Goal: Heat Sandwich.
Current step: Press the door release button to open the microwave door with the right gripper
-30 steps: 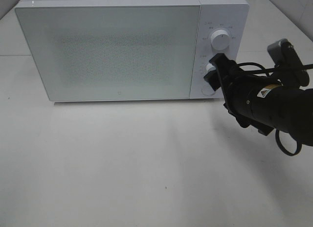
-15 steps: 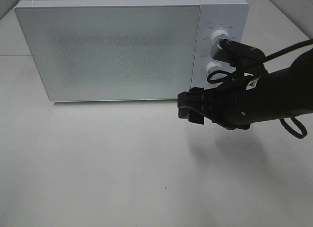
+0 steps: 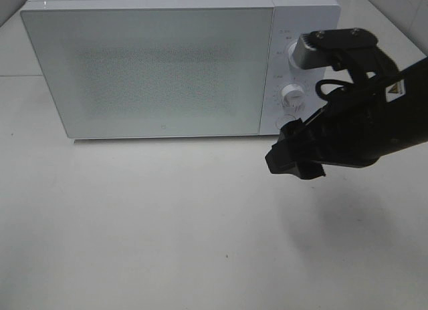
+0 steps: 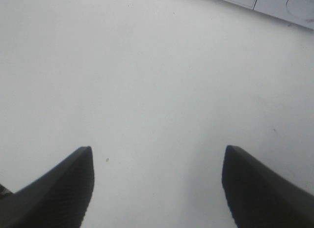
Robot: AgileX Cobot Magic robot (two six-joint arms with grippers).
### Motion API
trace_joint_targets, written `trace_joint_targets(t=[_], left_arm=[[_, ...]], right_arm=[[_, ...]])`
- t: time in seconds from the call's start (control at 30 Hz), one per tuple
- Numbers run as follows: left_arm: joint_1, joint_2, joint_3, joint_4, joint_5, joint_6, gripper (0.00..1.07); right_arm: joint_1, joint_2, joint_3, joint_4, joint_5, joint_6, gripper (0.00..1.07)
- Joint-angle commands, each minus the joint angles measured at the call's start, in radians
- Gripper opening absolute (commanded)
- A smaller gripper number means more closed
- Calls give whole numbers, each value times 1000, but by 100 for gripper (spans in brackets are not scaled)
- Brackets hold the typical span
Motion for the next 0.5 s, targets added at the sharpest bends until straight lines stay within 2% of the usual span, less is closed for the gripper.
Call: trace_joint_targets(t=[0.03,0.5], left_arm=[[-5,-16,0,-4,-12,-1,98],[-5,-16,0,-4,-12,-1,98]], right_arm=[[-2,-103,-6,-38,83,-13,71],[-2,-370,-6,-81,311,14,71]])
